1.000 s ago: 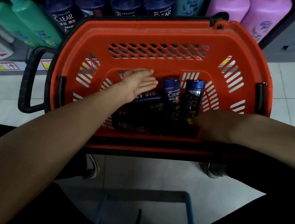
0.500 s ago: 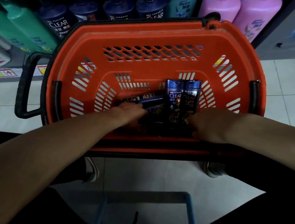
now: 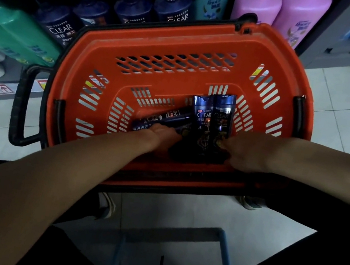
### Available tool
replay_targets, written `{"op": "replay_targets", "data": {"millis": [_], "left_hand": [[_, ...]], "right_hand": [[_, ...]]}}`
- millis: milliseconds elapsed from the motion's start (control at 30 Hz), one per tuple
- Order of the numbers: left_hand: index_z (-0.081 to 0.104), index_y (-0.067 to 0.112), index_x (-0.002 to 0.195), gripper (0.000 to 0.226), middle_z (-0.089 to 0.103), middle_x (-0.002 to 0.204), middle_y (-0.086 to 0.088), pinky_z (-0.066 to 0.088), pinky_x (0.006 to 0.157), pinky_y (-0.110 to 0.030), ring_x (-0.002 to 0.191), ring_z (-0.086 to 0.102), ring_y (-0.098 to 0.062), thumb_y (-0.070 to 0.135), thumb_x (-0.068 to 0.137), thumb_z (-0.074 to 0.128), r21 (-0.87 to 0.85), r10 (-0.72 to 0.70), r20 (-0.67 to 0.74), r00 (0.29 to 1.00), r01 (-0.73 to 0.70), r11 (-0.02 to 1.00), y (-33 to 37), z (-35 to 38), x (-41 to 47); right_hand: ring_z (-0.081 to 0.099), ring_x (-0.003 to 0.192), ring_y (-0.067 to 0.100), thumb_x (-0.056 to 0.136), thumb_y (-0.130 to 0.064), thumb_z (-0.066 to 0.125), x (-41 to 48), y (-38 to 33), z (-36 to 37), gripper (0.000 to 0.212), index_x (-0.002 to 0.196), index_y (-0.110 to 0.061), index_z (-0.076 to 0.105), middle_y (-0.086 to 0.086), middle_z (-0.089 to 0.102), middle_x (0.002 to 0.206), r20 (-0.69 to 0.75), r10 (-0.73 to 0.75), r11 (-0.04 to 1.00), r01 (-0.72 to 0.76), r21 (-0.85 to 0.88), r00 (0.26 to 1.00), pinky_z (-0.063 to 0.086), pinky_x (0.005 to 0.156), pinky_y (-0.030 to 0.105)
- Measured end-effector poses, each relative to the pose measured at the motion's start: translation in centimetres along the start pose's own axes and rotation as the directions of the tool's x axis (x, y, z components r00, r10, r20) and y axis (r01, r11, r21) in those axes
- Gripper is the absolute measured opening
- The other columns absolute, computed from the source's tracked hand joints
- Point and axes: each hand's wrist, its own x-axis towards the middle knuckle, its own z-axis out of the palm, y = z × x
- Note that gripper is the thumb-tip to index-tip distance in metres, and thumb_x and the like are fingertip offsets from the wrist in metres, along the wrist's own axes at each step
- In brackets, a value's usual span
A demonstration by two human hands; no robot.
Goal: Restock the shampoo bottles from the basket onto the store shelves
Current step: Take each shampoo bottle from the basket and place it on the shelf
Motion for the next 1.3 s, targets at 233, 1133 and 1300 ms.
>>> {"op": "replay_targets", "data": {"millis": [233,1133,1300], "left_hand": [[0.059,0.011,0.128,0.033,0.063,0.119,-0.003,0.049,0.096,-0.034,0.121,0.063,-0.031,0.022,0.099,0.069,-0.432,-0.077,-0.151,0.986,0.004,0.902,-3.0,-1.5,-1.4],[0.071,0.009,0.115,0.048,0.081,0.093,-0.011,0.065,0.084,-0.037,0.089,0.079,-0.023,0.020,0.074,0.092,-0.895,-0.456,-0.094,0.885,-0.275,-0.350,0.1,-10.0,-15.4],[0.073,0.010,0.108,0.035,0.080,0.090,-0.011,0.065,0.082,-0.041,0.094,0.078,-0.024,0.014,0.077,0.089,-0.845,-0.424,-0.065,0.904,-0.276,-0.458,0.7,-11.2,-16.1]], "right_hand": [[0.041,0.144,0.025,0.108,-0.023,0.041,0.4,-0.5,-0.2,0.053,0.159,-0.016,0.029,0.008,0.037,0.161,0.040,-0.017,0.997,0.020,-0.069,0.999,0.037,0.116,0.034],[0.065,0.097,0.013,0.065,-0.057,0.087,0.5,-6.3,-6.7,0.072,0.125,-0.029,0.057,-0.005,0.065,0.113,-0.535,0.054,0.867,0.226,0.444,0.843,0.055,0.087,0.030],[0.053,0.122,0.027,0.074,-0.050,0.083,0.7,-6.8,-7.1,0.078,0.138,-0.019,0.049,0.004,0.046,0.133,-0.727,0.095,0.975,0.085,0.207,0.679,0.052,0.096,0.040]]}}
